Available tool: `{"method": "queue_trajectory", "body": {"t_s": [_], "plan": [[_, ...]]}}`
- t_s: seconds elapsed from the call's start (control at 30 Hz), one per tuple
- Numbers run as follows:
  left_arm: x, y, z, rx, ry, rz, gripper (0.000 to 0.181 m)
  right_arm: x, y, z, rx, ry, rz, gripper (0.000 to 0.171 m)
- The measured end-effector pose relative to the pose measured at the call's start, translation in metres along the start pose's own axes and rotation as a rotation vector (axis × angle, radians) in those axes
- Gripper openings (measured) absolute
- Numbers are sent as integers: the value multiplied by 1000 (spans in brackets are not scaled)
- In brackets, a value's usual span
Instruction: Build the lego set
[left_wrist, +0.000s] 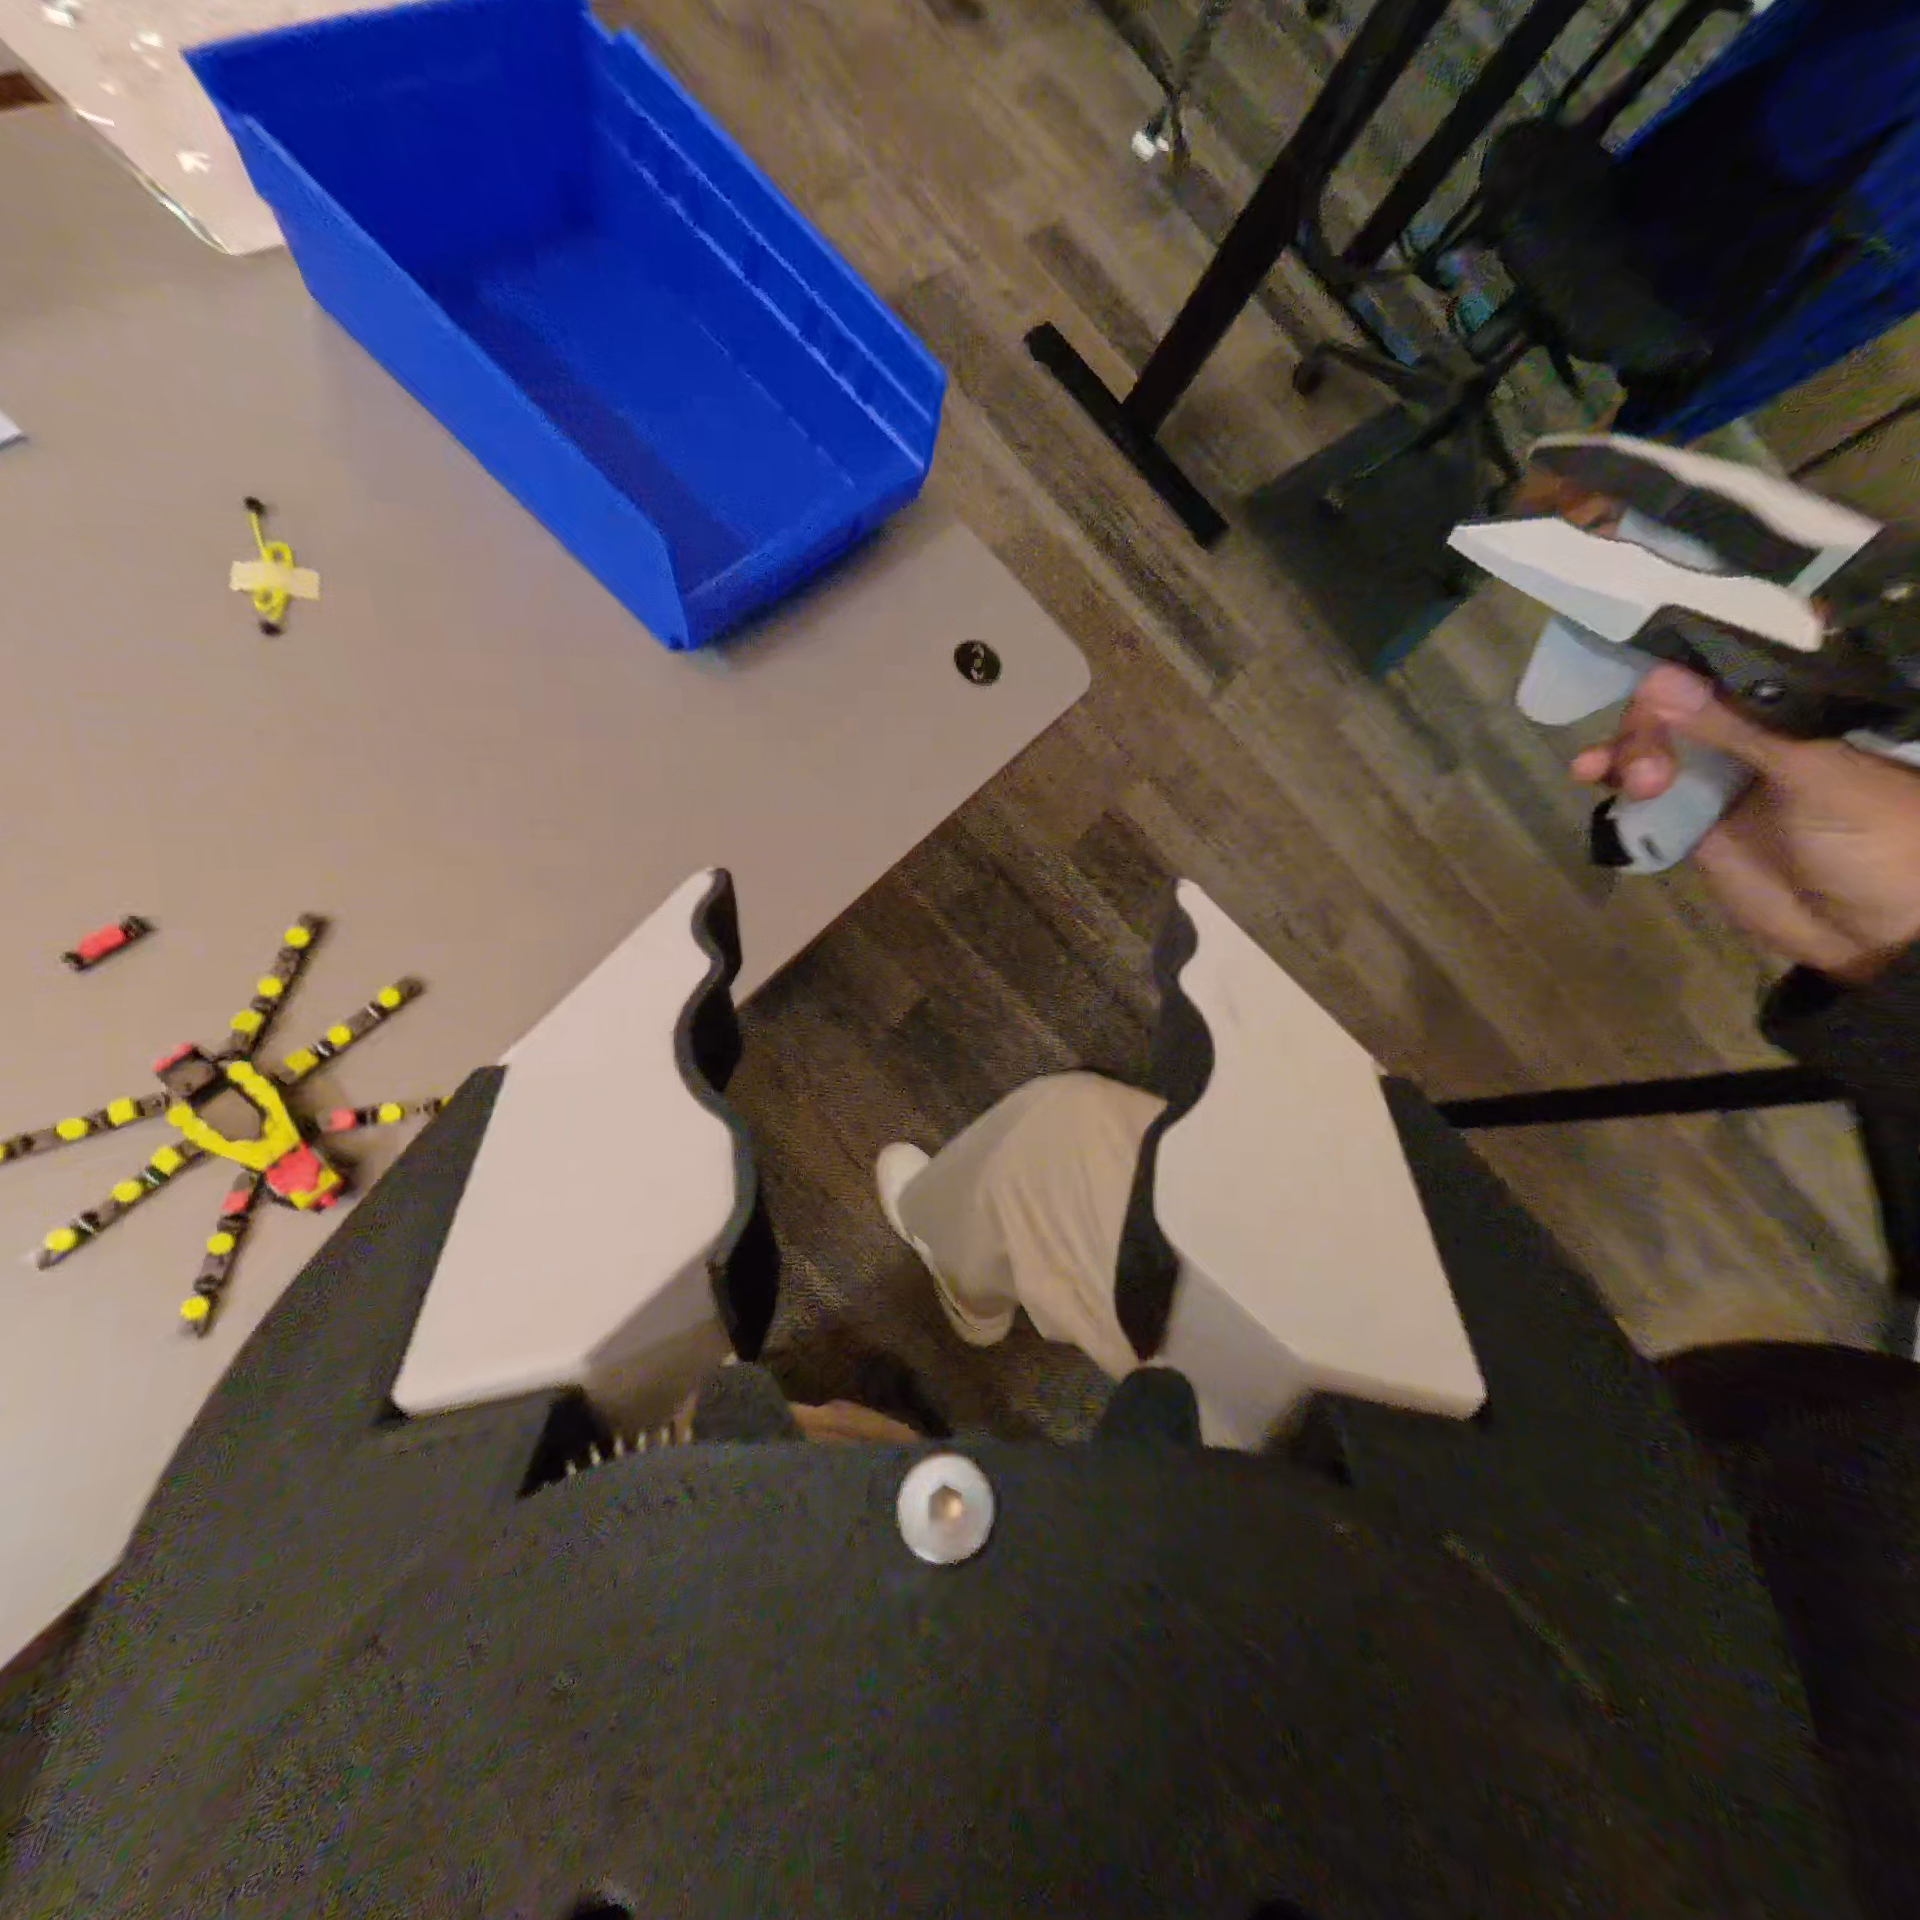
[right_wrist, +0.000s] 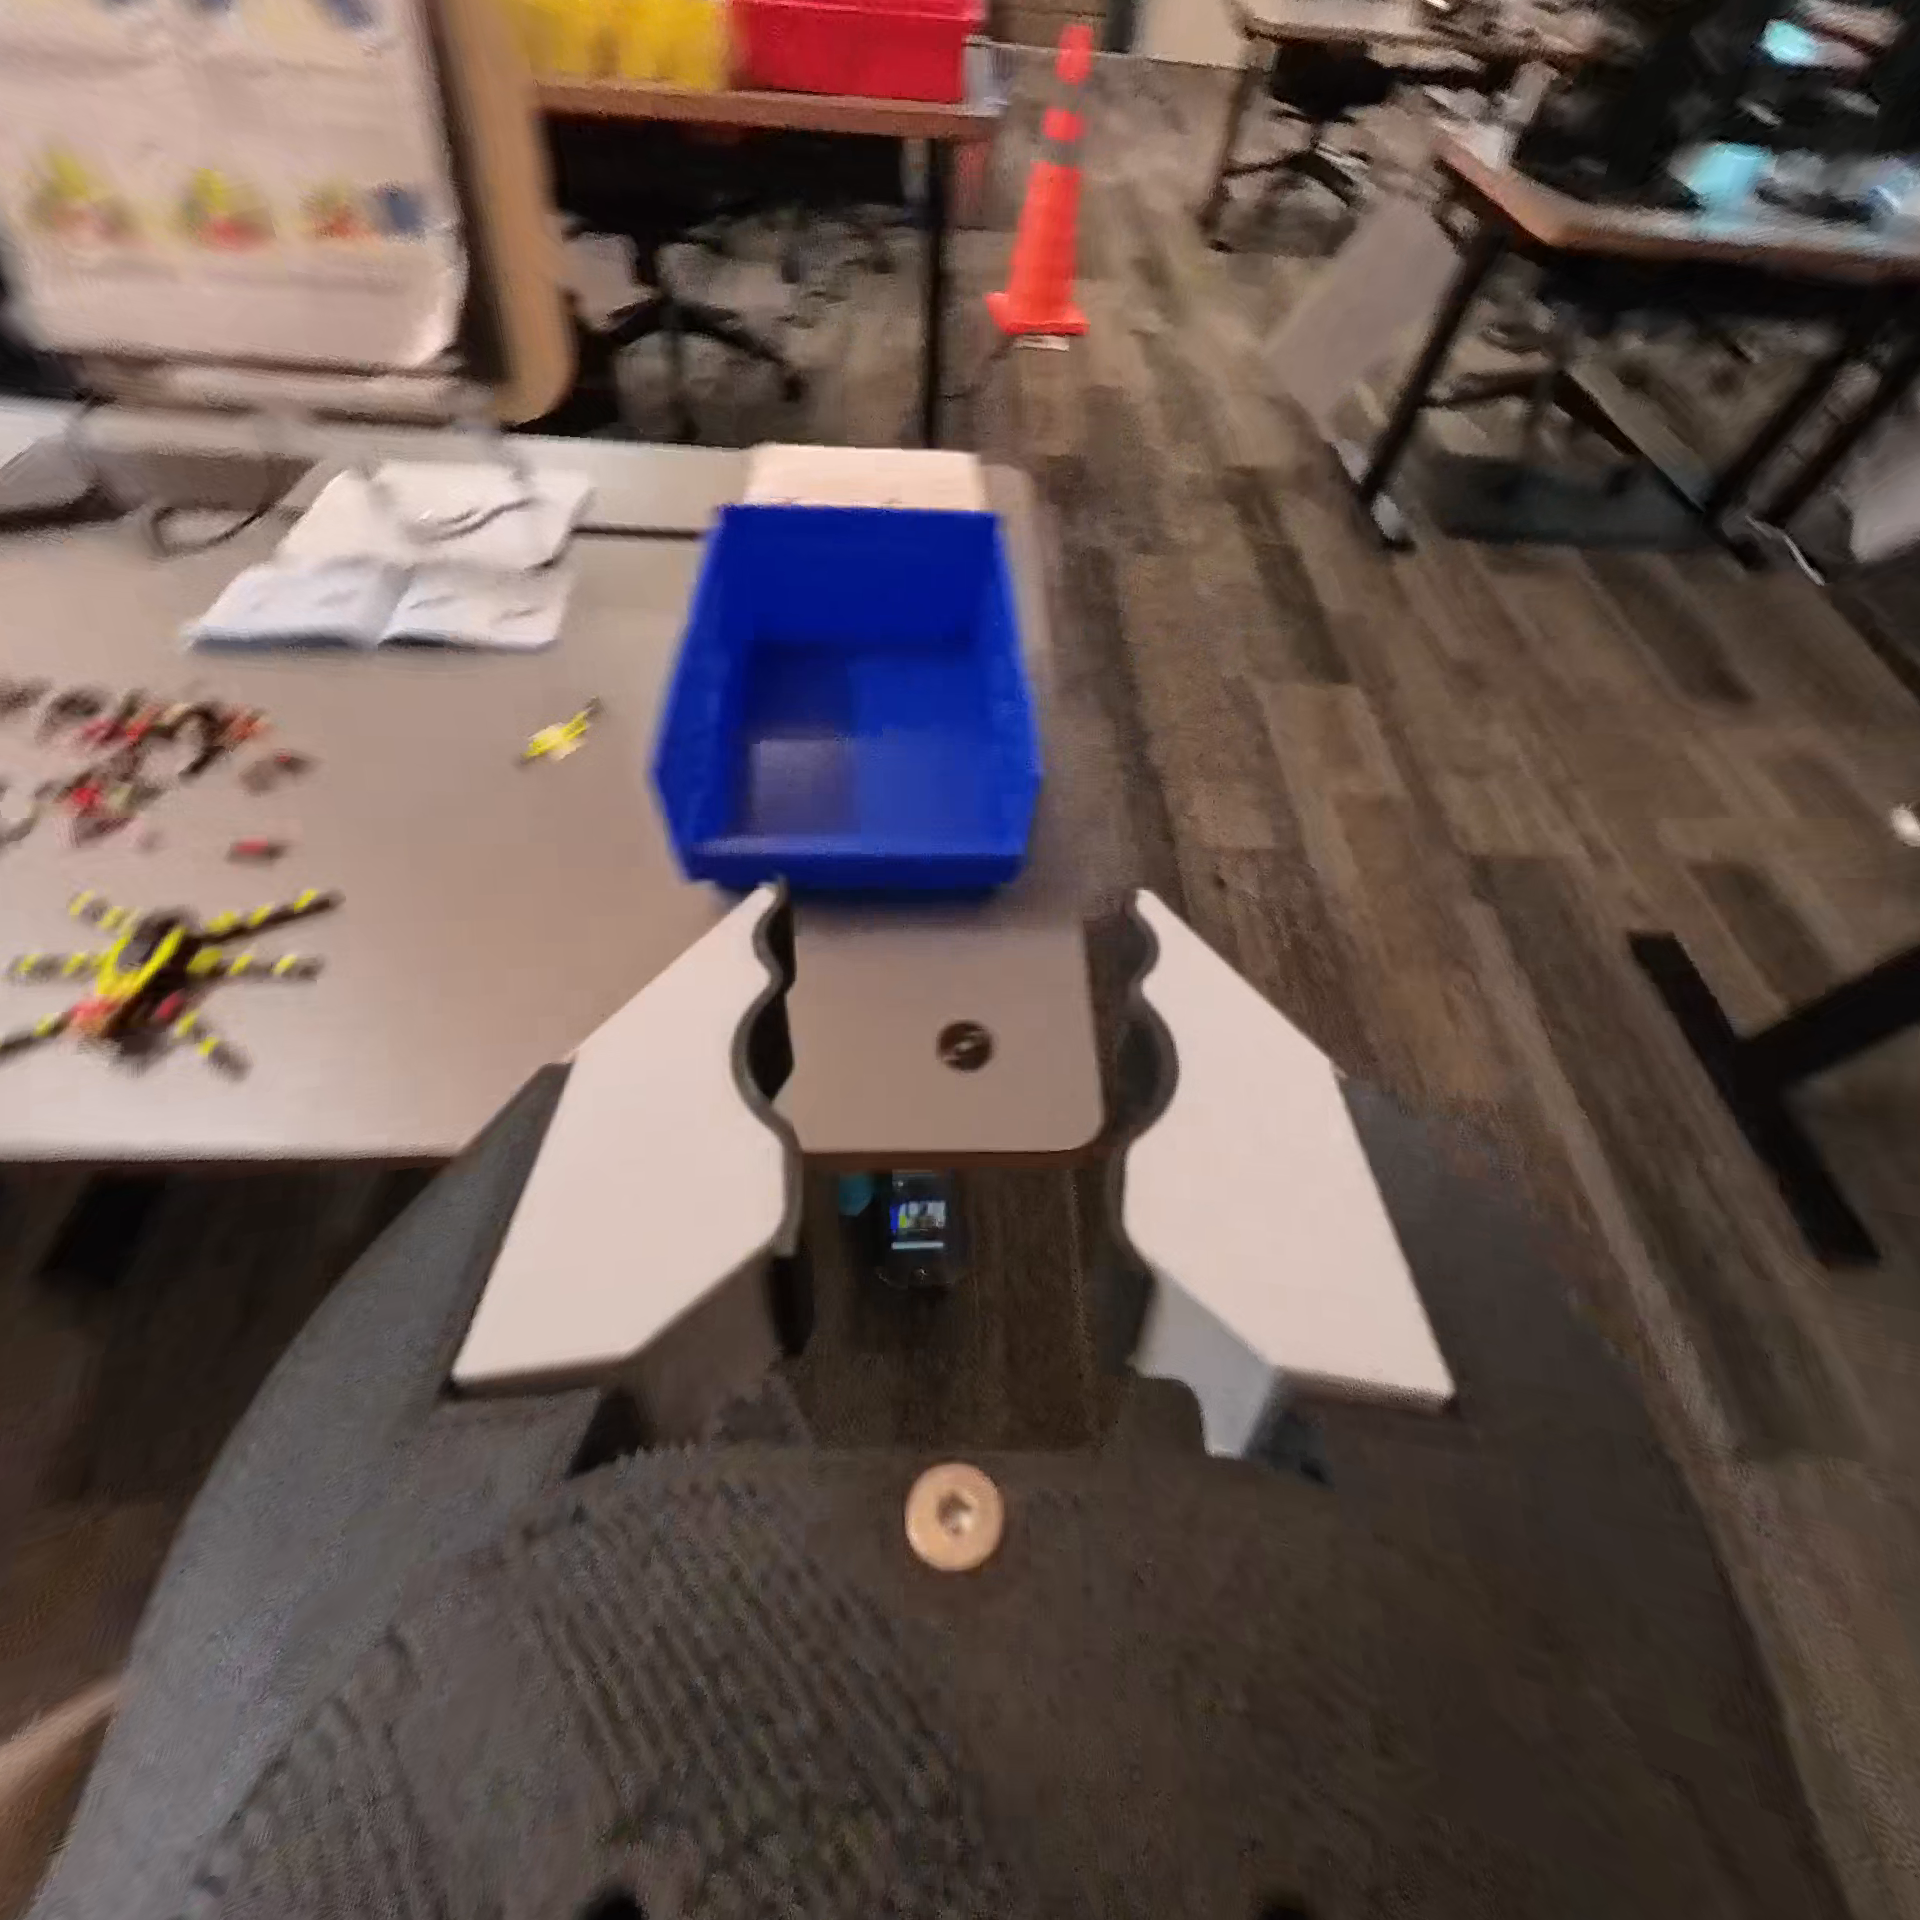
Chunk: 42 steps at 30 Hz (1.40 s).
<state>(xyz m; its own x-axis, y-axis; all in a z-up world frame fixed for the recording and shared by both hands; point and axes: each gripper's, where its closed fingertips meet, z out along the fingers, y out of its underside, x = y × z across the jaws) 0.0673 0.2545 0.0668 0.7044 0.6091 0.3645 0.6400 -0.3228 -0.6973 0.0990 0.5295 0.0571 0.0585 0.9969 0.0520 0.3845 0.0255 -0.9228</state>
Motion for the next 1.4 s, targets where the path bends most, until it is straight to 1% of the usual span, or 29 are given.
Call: {"method": "queue_trajectory", "body": {"t_s": [0.07, 0.1, 0.13, 0.17, 0.2, 0.23, 0.27, 0.3, 0.37, 0.4, 0.43, 0.47, 0.5, 0.53, 0.57, 0.6, 0.63, 0.7, 0.73, 0.8, 0.87, 0.97, 1.03, 1.1, 1.17, 1.27, 1.33, 1.4], "plan": [[2, -42, 4, 31, 5, -13, 80, 47, -2, 18, 16, 62, 104, 46], [3, -63, 11, 79, 3, -6, 71, 69, 1, 28, 22, 86, 143, 43], [6, -82, 23, 127, 5, 3, 61, 91, 7, 40, 28, 109, 173, 45], [11, -98, 39, 158, 11, 9, 57, 112, 17, 54, 22, 125, 200, 54], [18, -111, 60, 165, 18, 10, 56, 133, 31, 70, -1, 130, 219, 66], [26, -121, 85, 157, 23, 10, 54, 155, 49, 88, -40, 134, 220, 69], [35, -131, 110, 158, 24, 13, 47, 182, 70, 106, -77, 154, 235, 65], [44, -144, 134, 182, 6, 14, 41, 211, 94, 124, -107, 167, 292, 59], [57, -170, 175, 273, -78, -22, 28, 267, 145, 159, -153, 141, 501, 57], [65, -181, 195, 315, -108, -33, 22, 294, 173, 174, -175, 113, 597, 50], [72, -190, 215, 342, -157, -35, 20, 318, 199, 187, -199, 67, 682, 44], [74, -200, 236, 350, -233, -49, 15, 340, 221, 195, -225, 19, 786, 39], [80, -212, 259, 332, -281, -66, 11, 358, 237, 199, -246, -42, 897, 38], [95, -226, 284, 282, -272, -51, 14, 376, 246, 199, -269, -95, 996, 35], [110, -241, 308, 207, -255, -14, 19, 398, 251, 196, -279, -104, 1060, 31], [122, -257, 329, 146, -263, 26, 19, 423, 250, 192, -271, -76, 1070, 28], [132, -277, 345, 118, -276, 61, 18, 447, 246, 187, -271, -48, 1042, 24], [152, -315, 377, 114, -259, 94, 19, 485, 234, 184, -311, -34, 947, 26], [158, -328, 394, 109, -243, 86, 20, 503, 226, 185, -337, -32, 879, 27], [162, -344, 433, 107, -221, 39, 22, 533, 209, 192, -401, -46, 714, 27], [157, -349, 473, 94, -215, -47, 28, 558, 187, 207, -453, -77, 537, 30], [146, -358, 518, 96, -211, -176, 30, 584, 152, 245, -497, -118, 264, 34], [133, -369, 534, 121, -229, -230, 31, 592, 132, 284, -510, -163, 125, 34], [116, -380, 548, 142, -248, -263, 31, 596, 115, 330, -507, -203, 29, 31], [91, -389, 567, 144, -279, -290, 31, 601, 99, 385, -488, -219, -28, 32], [51, -406, 606, 131, -307, -341, 31, 605, 77, 473, -465, -237, -82, 30], [27, -420, 633, 108, -321, -365, 31, 608, 70, 530, -478, -230, -116, 28], [8, -436, 658, 77, -329, -373, 31, 610, 76, 590, -523, -225, -137, 22]]}}
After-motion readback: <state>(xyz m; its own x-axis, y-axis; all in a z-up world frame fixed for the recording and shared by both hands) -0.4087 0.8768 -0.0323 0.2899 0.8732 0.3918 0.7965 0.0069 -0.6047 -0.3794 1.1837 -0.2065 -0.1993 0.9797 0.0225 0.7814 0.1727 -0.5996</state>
